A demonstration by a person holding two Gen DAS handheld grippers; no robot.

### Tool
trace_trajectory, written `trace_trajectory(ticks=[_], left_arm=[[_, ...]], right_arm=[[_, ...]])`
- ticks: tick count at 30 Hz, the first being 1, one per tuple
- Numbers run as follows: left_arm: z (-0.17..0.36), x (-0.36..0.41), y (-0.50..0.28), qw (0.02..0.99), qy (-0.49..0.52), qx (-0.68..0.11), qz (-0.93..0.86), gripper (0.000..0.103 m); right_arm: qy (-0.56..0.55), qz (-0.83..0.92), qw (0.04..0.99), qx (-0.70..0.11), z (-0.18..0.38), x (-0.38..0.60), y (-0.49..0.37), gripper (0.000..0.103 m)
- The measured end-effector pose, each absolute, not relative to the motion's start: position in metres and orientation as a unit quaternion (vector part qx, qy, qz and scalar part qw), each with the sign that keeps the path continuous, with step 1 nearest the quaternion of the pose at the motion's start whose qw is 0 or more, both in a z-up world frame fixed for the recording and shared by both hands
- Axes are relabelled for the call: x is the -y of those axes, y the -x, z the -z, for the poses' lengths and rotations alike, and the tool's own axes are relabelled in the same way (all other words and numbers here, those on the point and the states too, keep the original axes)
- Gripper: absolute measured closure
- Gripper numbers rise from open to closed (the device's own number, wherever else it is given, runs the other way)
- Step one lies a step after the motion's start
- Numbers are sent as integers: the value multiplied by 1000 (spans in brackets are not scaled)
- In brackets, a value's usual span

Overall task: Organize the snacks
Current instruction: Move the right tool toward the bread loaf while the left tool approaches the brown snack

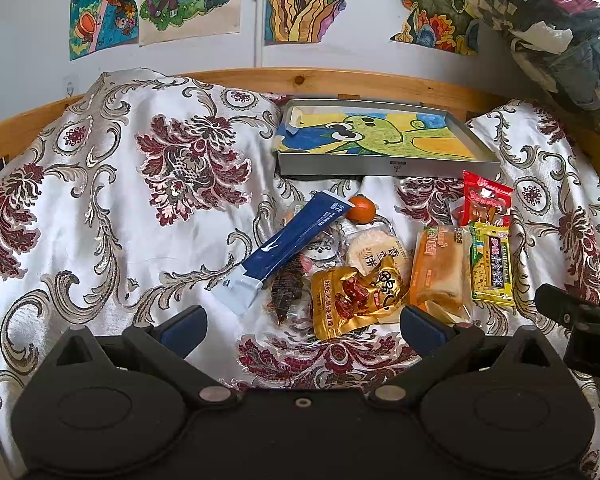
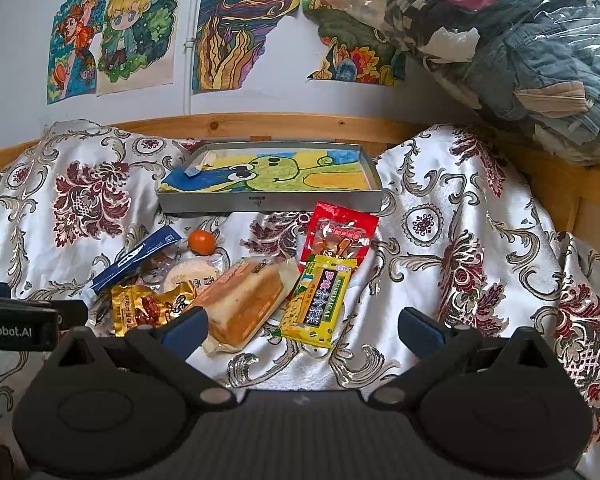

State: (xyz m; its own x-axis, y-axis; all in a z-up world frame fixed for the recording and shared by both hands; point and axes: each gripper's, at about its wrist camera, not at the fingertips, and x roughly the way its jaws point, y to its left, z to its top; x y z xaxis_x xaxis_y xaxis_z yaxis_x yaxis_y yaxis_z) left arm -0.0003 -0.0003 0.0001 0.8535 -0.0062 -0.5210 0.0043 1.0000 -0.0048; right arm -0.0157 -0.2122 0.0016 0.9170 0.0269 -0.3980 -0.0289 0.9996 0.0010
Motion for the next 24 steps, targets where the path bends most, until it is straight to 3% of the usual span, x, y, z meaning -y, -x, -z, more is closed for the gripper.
trace_trajectory(ticks=[24], left_arm=[[-13, -15, -50, 959, -29, -281, -19, 1]], right_arm=[[3, -39, 963, -268, -6, 206, -51, 0]])
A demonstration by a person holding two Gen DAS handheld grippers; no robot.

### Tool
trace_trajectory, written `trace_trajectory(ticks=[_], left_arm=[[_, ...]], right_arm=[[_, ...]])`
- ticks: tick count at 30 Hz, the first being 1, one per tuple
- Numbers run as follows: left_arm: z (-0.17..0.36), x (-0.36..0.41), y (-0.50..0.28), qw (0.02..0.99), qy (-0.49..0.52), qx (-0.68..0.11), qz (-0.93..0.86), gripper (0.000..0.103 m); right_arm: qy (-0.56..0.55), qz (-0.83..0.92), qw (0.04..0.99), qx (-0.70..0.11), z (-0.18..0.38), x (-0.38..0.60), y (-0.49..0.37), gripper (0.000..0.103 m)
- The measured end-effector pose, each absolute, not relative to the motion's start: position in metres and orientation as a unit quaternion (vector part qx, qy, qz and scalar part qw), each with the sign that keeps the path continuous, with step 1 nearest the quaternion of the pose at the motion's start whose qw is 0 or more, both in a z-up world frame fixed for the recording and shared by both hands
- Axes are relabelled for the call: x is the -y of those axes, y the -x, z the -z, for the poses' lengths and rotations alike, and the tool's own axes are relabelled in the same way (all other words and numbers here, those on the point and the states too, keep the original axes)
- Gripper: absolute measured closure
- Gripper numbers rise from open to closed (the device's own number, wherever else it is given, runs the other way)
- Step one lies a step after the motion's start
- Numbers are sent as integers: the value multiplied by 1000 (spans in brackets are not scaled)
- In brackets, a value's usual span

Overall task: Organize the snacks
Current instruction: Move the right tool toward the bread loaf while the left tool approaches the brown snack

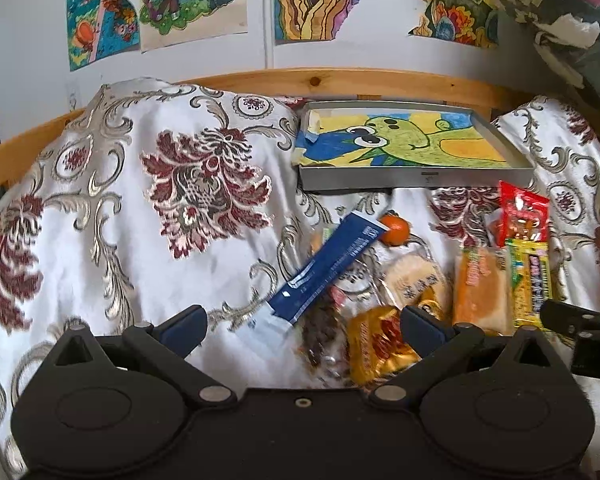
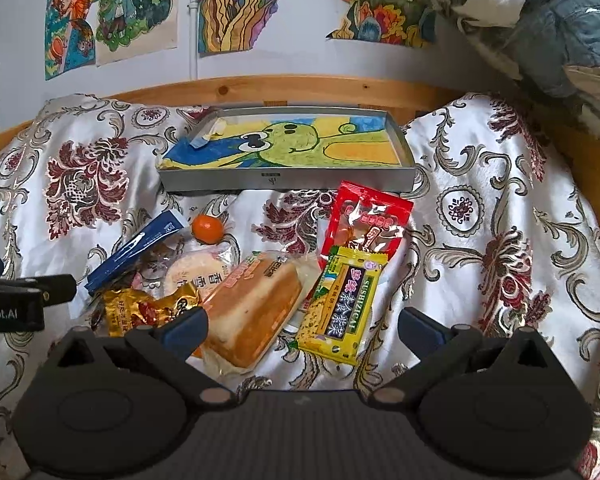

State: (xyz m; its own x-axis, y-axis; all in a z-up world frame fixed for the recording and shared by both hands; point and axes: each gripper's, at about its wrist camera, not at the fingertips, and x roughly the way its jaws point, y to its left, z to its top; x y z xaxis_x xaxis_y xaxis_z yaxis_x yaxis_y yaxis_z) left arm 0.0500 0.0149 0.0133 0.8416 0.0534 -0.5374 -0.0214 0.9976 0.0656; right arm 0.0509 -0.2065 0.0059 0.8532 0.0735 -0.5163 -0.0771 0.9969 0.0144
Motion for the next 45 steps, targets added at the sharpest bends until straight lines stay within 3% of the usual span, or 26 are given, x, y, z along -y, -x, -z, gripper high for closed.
trace_trajectory(ticks=[12, 45], left_arm=[[-8, -23, -94, 953, -103, -284, 2, 1], [33, -22, -174, 935, -107, -333, 65, 1]], right_arm=[[0, -60, 955, -289, 4, 193, -83, 0], [40, -103, 918, -380, 37, 149, -136, 0]])
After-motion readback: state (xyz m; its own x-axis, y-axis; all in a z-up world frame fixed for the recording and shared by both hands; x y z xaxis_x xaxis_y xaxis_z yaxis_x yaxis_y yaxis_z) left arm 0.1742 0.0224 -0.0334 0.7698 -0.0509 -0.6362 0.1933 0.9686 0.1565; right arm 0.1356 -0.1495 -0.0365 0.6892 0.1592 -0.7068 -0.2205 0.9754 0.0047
